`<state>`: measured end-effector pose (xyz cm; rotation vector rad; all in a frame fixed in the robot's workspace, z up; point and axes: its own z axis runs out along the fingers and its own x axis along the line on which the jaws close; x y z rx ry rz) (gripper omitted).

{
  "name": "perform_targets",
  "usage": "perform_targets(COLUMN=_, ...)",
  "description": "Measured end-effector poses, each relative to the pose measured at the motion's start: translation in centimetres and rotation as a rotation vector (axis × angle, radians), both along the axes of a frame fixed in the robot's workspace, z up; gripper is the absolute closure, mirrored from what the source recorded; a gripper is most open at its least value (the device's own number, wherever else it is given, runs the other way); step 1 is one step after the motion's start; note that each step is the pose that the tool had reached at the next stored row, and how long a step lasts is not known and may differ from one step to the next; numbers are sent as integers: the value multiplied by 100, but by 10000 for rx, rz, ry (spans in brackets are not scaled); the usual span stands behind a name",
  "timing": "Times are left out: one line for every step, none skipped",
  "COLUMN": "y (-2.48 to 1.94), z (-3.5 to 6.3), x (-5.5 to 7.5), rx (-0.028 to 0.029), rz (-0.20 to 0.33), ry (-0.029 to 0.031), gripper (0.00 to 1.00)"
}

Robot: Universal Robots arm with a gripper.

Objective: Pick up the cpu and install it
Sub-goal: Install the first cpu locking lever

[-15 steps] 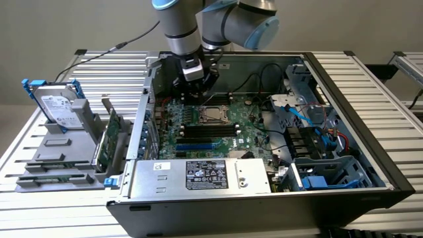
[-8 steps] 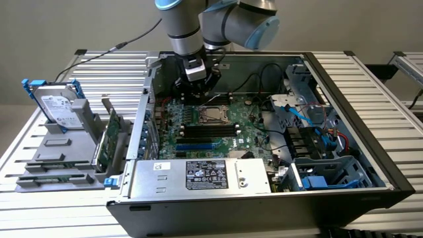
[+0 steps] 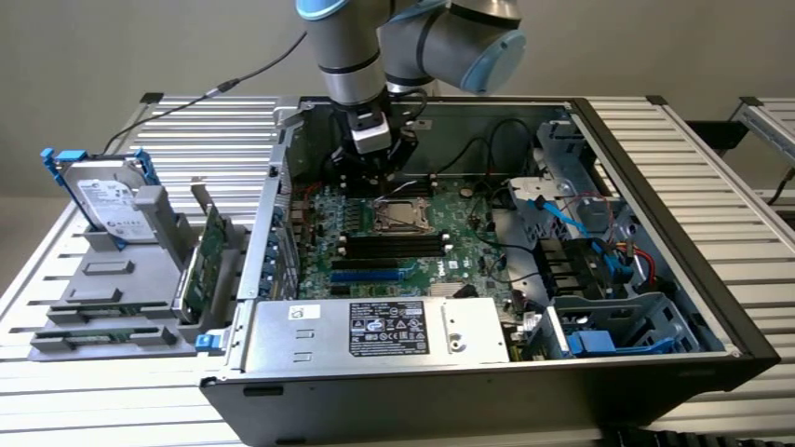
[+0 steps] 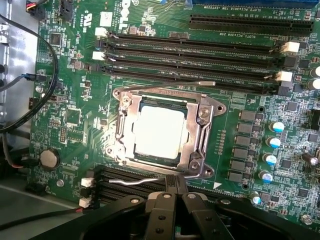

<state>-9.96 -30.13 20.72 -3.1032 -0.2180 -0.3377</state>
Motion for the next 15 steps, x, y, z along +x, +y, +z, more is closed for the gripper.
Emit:
perform_targets(y=0, z=-3, x=1, rx=-2, rz=0, ry=7, gripper=89)
perform_targets(y=0, z=-7, x=3, rx=-2, rz=0, ry=15, gripper=89)
perform_targets(y=1, z=-9, x=5, rx=-3, rz=0, ry=23, gripper=89)
perform_targets(y=1, z=-11, x=6, rx=-4, rz=0, ry=33, gripper=89)
perform_targets(y=3, z=-13, x=8, rx=-2, rz=-1, ry=42, gripper=89)
perform_targets(y=4, z=-14, x=10, rx=-3, rz=-1, ry=55, gripper=89)
perform_targets(y=7, z=-15, x=13, rx=-3, rz=-2, ry=69, gripper=89)
perform_targets(y=9, z=-16, x=17, rx=-2, rz=-1, ry=80, gripper=89)
perform_targets(y=12, z=-16, x=22, rx=-3, rz=0, ry=92, gripper=89)
perform_targets(y=16, z=-16, x=26, rx=-2, rz=-1, ry=102, gripper=89)
perform_targets(y=20, z=-17, x=32, rx=0, rz=-1, ry=111, gripper=89)
perform_targets(y=22, z=-17, x=37, rx=0, rz=-1, ry=118, gripper=89)
perform_targets(y=23, z=-17, x=42, rx=-1, rz=-1, ry=125, gripper=89)
perform_targets(y=23, z=-17, x=48, rx=-1, rz=0, ry=132, gripper=89)
perform_targets(y=22, z=-17, x=53, rx=-2, rz=-1, ry=141, gripper=89)
